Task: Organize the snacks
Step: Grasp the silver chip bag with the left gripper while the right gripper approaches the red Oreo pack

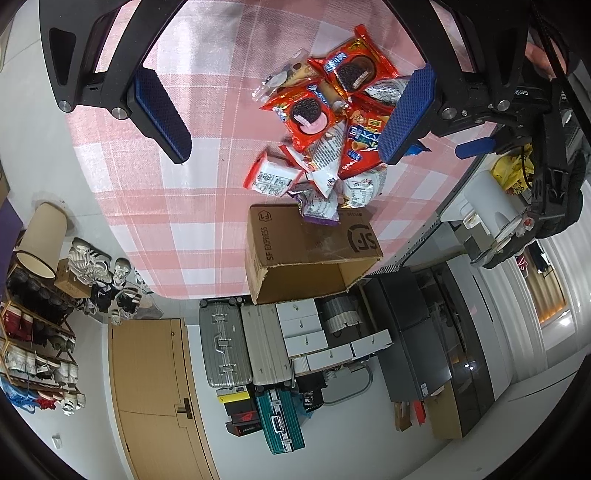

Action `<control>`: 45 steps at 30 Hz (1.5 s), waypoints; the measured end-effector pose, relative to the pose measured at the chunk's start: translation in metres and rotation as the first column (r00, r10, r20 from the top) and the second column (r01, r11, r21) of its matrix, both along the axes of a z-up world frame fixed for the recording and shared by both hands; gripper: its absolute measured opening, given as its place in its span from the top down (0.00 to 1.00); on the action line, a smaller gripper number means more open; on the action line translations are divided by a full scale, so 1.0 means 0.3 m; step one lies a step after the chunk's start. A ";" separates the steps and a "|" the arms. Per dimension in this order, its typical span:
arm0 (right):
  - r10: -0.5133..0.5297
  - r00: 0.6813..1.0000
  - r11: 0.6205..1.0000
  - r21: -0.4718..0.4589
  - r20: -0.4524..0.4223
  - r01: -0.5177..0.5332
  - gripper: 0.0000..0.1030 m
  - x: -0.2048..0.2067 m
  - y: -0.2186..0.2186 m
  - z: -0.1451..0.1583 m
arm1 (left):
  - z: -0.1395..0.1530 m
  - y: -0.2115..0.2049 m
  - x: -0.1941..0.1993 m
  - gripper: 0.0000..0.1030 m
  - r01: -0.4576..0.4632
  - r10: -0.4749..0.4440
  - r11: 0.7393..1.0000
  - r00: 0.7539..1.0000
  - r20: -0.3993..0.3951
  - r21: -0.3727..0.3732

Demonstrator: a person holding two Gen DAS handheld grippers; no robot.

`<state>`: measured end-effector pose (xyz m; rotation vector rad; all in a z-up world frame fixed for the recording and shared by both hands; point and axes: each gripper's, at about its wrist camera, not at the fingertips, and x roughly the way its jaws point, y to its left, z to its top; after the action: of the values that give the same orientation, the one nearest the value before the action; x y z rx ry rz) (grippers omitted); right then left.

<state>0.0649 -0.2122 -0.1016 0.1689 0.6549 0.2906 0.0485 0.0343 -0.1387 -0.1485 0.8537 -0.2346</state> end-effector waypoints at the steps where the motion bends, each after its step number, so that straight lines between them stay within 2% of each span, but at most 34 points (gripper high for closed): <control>1: -0.002 1.000 1.000 0.001 -0.003 0.002 0.00 0.004 -0.002 -0.004 | -0.013 -0.002 0.008 0.01 0.002 -0.002 1.000 1.000 -0.009 -0.002; 9: -0.007 0.999 1.000 0.009 -0.031 0.008 0.00 0.030 -0.012 -0.047 | -0.106 -0.024 0.040 0.01 0.025 -0.027 0.999 0.997 -0.077 -0.020; 17: -0.012 0.999 1.000 0.015 -0.046 0.012 0.00 0.040 -0.024 -0.075 | -0.191 -0.061 0.119 0.11 0.049 -0.052 0.998 0.990 -0.132 -0.027; 20: -0.012 0.999 1.000 0.018 -0.047 0.013 0.00 0.040 -0.026 -0.078 | -0.215 -0.069 0.143 0.12 0.046 -0.054 0.997 0.989 -0.141 -0.057; 23: -0.012 0.999 1.000 0.019 -0.048 0.013 0.00 0.037 -0.026 -0.078 | -0.230 -0.081 0.177 0.17 0.054 -0.064 0.996 0.988 -0.139 -0.070; 26: -0.011 0.999 1.000 0.022 -0.050 0.012 0.00 0.037 -0.029 -0.079 | -0.234 -0.100 0.197 0.29 0.082 -0.089 0.995 0.987 -0.132 -0.062; 27: -0.011 0.999 1.000 0.022 -0.051 0.013 0.00 0.037 -0.028 -0.079 | -0.235 -0.101 0.203 0.37 0.089 -0.098 0.993 0.987 -0.128 -0.075; 28: -0.010 0.999 1.000 0.023 -0.052 0.011 0.00 0.035 -0.027 -0.078 | -0.233 -0.104 0.194 0.51 0.090 -0.101 0.992 0.986 -0.129 -0.091; 29: -0.008 0.999 1.000 0.023 -0.051 0.010 0.00 0.035 -0.026 -0.077 | -0.237 -0.103 0.204 0.55 0.089 -0.104 0.990 0.986 -0.134 -0.114; 31: -0.006 0.999 1.000 0.022 -0.053 0.007 0.00 0.034 -0.020 -0.075 | -0.232 -0.108 0.204 0.60 0.099 -0.115 0.988 0.984 -0.136 -0.116; 41: -0.002 0.999 1.000 0.016 -0.051 0.003 0.00 0.031 -0.004 -0.068 | -0.206 -0.125 0.219 0.61 0.100 -0.112 0.990 0.986 -0.120 -0.101; 45: -0.001 0.998 1.000 0.017 -0.058 0.002 0.00 0.030 -0.004 -0.069 | -0.187 -0.101 0.131 0.61 0.097 -0.108 0.990 0.988 -0.107 -0.104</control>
<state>0.0739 -0.2134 -0.1224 0.1950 0.7103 0.2913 0.0879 0.0040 -0.1949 -0.2113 0.9634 -0.3681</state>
